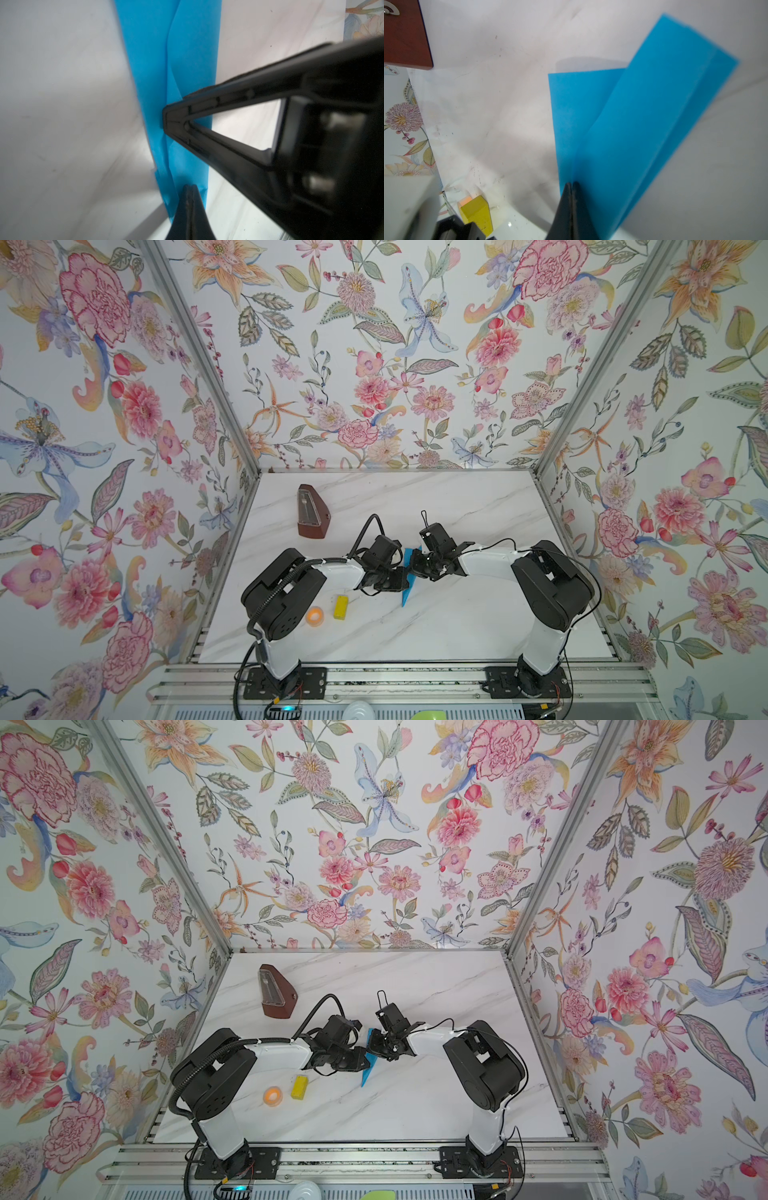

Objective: Fold a paper plane with a square sheet of paper (fold left side to right side)

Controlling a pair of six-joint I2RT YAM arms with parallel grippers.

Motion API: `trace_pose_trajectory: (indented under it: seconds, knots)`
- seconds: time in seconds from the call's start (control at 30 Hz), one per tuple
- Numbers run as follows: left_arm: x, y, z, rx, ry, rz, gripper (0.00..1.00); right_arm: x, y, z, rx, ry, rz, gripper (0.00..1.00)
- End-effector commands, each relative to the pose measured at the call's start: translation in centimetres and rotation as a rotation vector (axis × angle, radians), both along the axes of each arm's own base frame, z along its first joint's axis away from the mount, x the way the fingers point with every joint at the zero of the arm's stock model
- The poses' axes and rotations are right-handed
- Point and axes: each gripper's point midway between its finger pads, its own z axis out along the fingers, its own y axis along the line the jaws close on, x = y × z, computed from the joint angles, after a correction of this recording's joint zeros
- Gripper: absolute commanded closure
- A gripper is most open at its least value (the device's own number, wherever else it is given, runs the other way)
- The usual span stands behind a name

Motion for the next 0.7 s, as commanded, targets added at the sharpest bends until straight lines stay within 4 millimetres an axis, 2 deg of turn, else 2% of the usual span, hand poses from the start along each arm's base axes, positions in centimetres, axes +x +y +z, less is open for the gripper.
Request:
trace_pose_trajectory:
  seconds: [0.0,0.2,0.4,0.47,0.57,0.67]
  knots:
    - [-2.1,3.7,-3.9,0.206,0.063,-0.024,1.00,-2.0,-4.7,-2.6,-0.156,0.090,-0.079,1.00]
    - [-2.1,3.0,-3.9,0.221,0.051,-0.122,1.00,-2.7,-6.2,-1.2,-0.159,0.085,-0.108,1.00]
    - [-1.9,2.7,-4.1,0.241,0.045,-0.188,1.00,-1.6,-5.5,2.4,-0.140,0.002,-0.041,0.74]
    - [-1.8,2.6,-4.1,0.245,0.044,-0.196,1.00,-1.5,-5.0,3.4,-0.131,-0.018,-0.003,0.71]
    - [-1.8,2.6,-4.1,0.247,0.044,-0.203,1.00,-2.2,-3.9,4.5,-0.093,-0.030,0.077,0.74]
    - [-1.8,2.7,-4.2,0.252,0.043,-0.201,1.00,-3.5,-2.3,4.9,-0.026,-0.005,0.169,0.83]
